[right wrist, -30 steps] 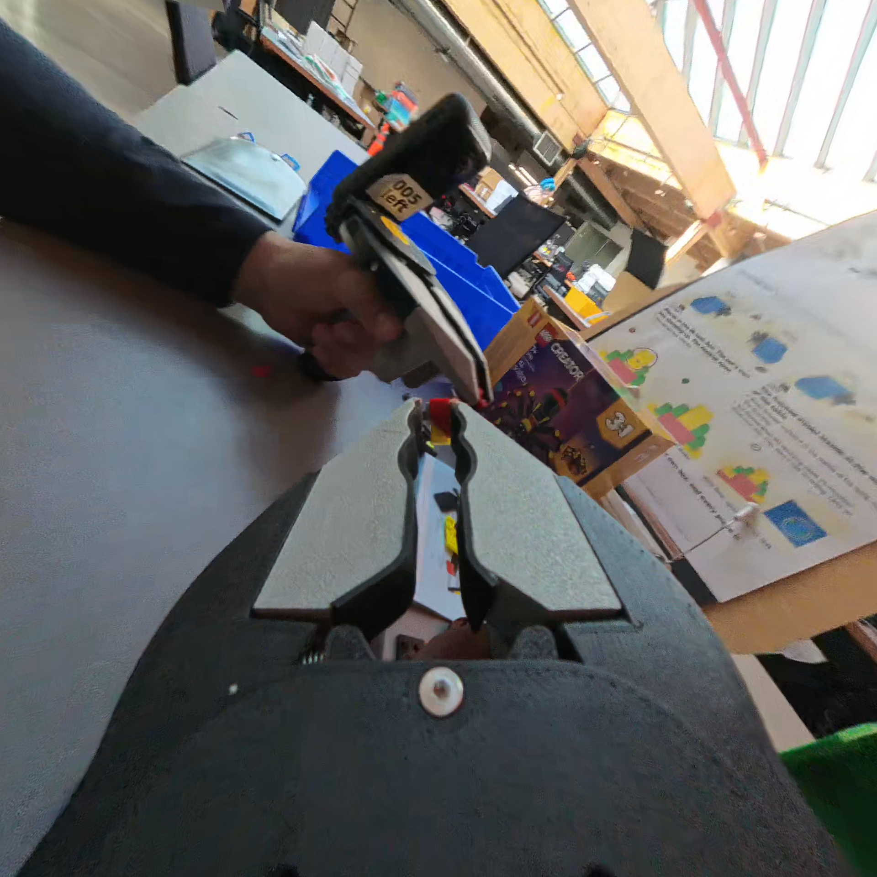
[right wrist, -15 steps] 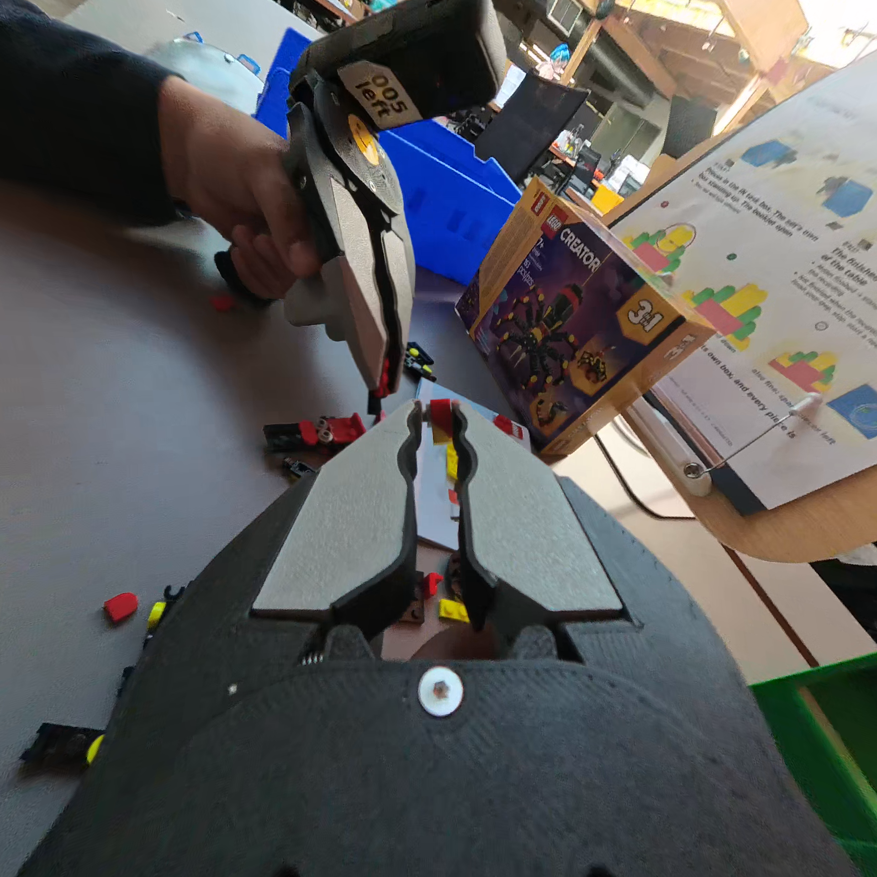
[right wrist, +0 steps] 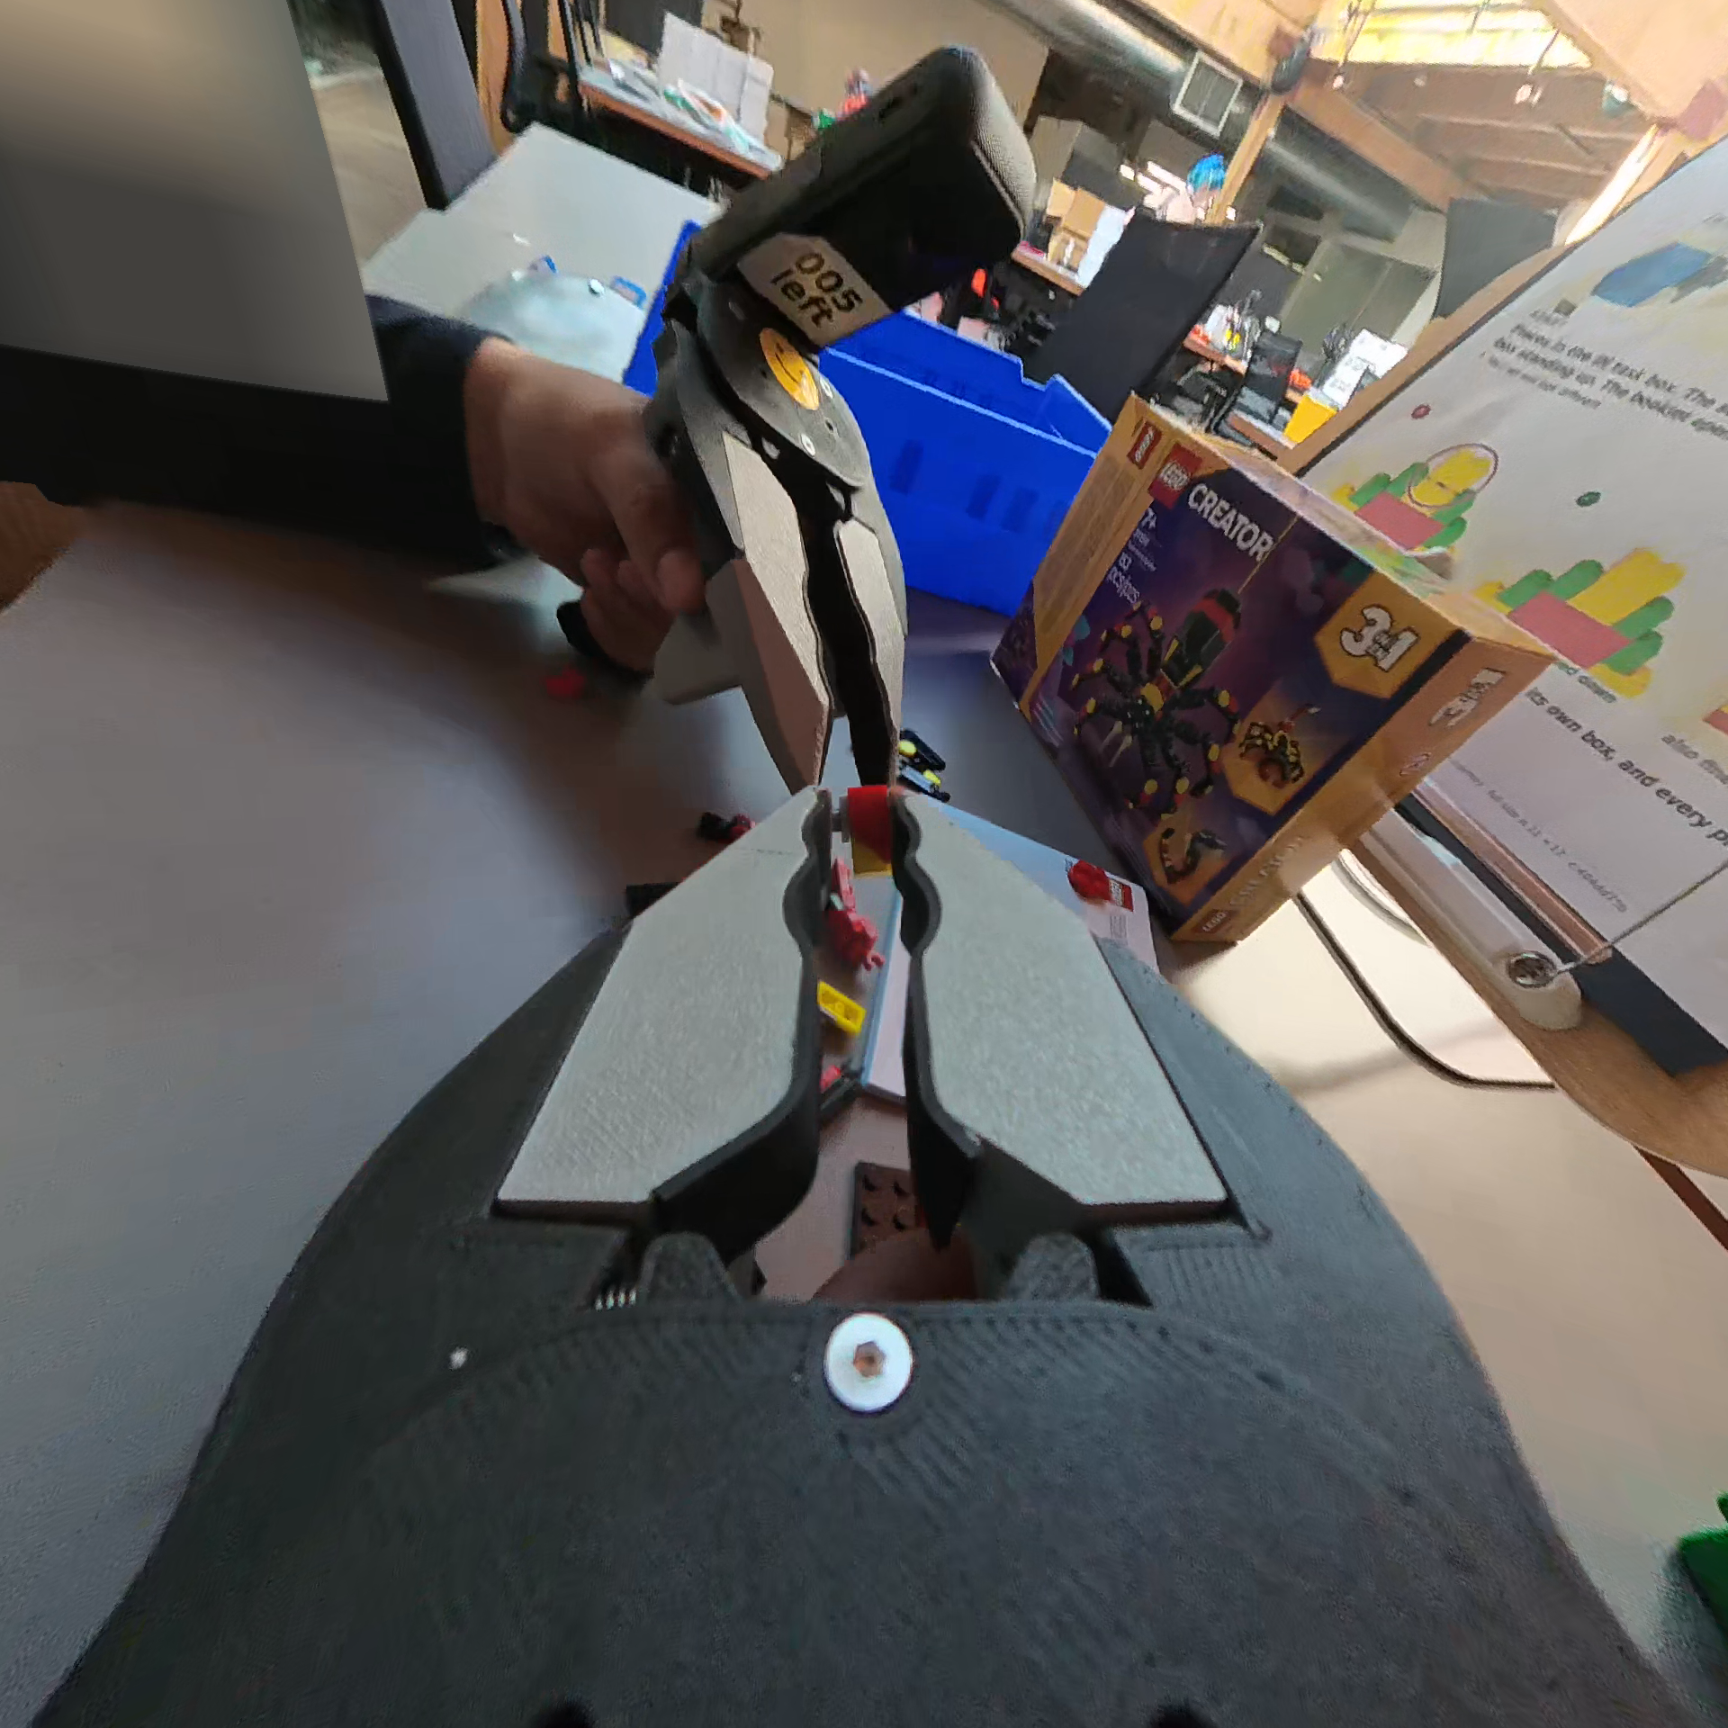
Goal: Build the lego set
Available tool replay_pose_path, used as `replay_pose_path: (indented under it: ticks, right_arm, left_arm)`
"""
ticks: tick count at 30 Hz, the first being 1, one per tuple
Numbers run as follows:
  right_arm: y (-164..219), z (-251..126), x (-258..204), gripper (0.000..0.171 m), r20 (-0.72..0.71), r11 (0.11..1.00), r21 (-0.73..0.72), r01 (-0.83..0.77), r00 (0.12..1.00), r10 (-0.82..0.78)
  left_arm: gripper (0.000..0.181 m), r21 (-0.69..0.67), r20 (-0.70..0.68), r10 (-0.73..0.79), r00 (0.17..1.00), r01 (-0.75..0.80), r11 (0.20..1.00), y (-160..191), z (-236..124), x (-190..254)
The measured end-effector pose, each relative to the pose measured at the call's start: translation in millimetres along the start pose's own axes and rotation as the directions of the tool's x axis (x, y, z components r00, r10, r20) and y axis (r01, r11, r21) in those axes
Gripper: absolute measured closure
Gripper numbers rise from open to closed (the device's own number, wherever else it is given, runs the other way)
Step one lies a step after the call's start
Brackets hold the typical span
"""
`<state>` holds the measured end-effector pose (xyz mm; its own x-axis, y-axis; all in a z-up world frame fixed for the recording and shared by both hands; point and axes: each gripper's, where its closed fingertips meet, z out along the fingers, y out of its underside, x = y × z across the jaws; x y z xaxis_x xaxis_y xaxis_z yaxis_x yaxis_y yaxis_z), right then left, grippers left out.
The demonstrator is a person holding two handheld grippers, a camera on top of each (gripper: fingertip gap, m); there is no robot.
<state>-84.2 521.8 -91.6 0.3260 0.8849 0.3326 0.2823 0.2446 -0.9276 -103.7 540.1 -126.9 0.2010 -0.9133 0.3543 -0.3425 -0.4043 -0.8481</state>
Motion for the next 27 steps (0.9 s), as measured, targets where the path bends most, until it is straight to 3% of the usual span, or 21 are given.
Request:
replay_pose_path:
  ticks: [5,14,18,21,27]
  right_arm:
    - [-4.7,4.1,-17.0,0.162,0.01,0.99,0.01,0.138,0.99,-0.138]
    - [-9.1,11.2,-28.3,0.165,-0.035,0.955,0.004,0.297,0.954,-0.296]
    - [-7.7,13.0,-29.4,0.165,-0.052,0.939,-0.017,0.343,0.938,-0.343]
    - [4.1,12.5,-13.7,0.167,-0.095,0.937,-0.1,0.333,0.935,-0.342]
    - [25.2,-3.1,46.8,0.157,-0.293,0.985,-0.156,0.075,0.949,-0.119]
  left_arm:
    - [0.156,0.05,-0.214,-0.097,0.972,0.11,0.993,-8.2,4.1,29.1]
    - [0.164,0.063,-0.317,-0.124,0.94,0.151,0.986,-11.3,2.3,43.5]
    - [0.181,0.054,-0.366,-0.117,0.923,0.146,0.988,-10.4,1.9,52.1]
    - [0.181,0.093,-0.265,-0.066,0.962,0.094,0.991,-14.0,2.3,39.3]
    - [0.167,0.182,-0.092,-0.052,0.994,0.068,0.981,-26.3,-5.4,5.9]
